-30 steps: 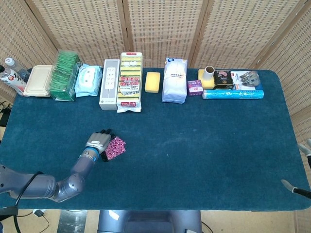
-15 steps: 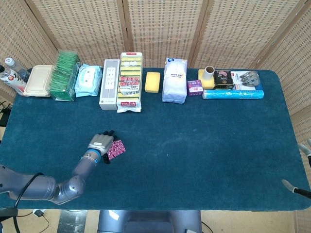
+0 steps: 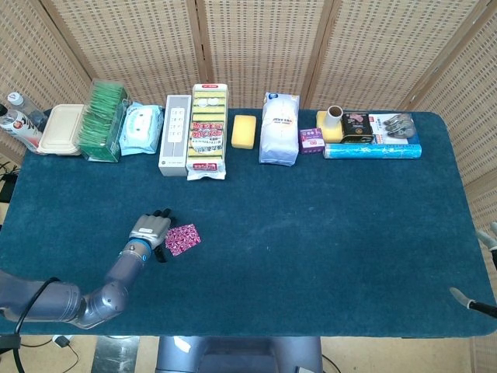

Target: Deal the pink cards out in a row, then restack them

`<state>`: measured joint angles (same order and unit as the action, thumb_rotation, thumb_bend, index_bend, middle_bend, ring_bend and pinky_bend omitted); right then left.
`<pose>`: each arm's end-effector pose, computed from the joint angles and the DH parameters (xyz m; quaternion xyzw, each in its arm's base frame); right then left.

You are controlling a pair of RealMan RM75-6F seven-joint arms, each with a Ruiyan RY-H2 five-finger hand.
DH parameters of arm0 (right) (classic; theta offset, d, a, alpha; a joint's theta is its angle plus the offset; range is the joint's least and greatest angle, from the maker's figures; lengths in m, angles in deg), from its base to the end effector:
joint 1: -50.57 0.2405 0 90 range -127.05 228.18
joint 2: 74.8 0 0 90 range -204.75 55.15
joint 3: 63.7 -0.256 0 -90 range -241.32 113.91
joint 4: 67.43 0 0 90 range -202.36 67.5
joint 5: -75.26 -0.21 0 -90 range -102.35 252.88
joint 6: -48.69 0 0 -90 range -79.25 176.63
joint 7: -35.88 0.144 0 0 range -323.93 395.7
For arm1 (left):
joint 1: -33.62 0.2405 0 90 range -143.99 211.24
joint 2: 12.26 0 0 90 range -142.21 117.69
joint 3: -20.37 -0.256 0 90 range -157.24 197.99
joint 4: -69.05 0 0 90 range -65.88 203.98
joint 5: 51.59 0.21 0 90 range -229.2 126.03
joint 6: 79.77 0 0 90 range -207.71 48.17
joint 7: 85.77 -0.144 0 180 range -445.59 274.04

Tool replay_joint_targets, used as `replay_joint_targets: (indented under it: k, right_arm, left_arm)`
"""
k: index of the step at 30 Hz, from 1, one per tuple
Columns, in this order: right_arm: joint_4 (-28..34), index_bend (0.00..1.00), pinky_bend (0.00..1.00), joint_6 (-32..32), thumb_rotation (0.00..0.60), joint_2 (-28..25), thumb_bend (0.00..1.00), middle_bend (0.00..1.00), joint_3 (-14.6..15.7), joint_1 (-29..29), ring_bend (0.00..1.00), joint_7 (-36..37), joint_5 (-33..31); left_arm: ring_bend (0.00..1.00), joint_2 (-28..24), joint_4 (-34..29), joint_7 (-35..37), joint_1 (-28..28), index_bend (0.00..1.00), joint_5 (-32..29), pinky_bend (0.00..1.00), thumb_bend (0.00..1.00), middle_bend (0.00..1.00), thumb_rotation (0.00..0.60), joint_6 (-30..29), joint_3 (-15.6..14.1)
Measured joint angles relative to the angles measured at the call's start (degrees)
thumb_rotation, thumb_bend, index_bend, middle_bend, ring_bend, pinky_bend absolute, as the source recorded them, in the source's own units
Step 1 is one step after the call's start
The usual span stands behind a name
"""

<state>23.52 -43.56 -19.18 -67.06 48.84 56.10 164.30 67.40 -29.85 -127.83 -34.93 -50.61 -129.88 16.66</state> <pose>-0.3255 -0.1458 0.2231 0.5312 -0.4156 0.4612 0.5766 -0.1525 0.3374 -0.0125 -0.7494 -0.4989 -0.0726 0.4292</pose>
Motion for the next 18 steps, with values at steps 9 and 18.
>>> replay_joint_targets:
  k: [9, 18]
  right_arm:
    - [0.2, 0.09, 0.0, 0.2, 0.6, 0.1, 0.0, 0.0, 0.0, 0.1, 0.0, -0.5, 0.0]
    - [0.2, 0.09, 0.0, 0.0, 0.6, 0.0, 0.0, 0.0, 0.0, 0.0, 0.0, -0.3, 0.0]
  left_arm:
    - [0.0, -1.0, -1.1, -0.6, -0.4, 0.14, -1.0, 0.16, 0.11, 0.0, 0.6, -0.3, -0.2]
    - [0.0, -1.3, -2.4, -1.2, -0.9, 0.14, -2.3, 0.16, 0.11, 0.0, 0.6, 0.0, -0.5]
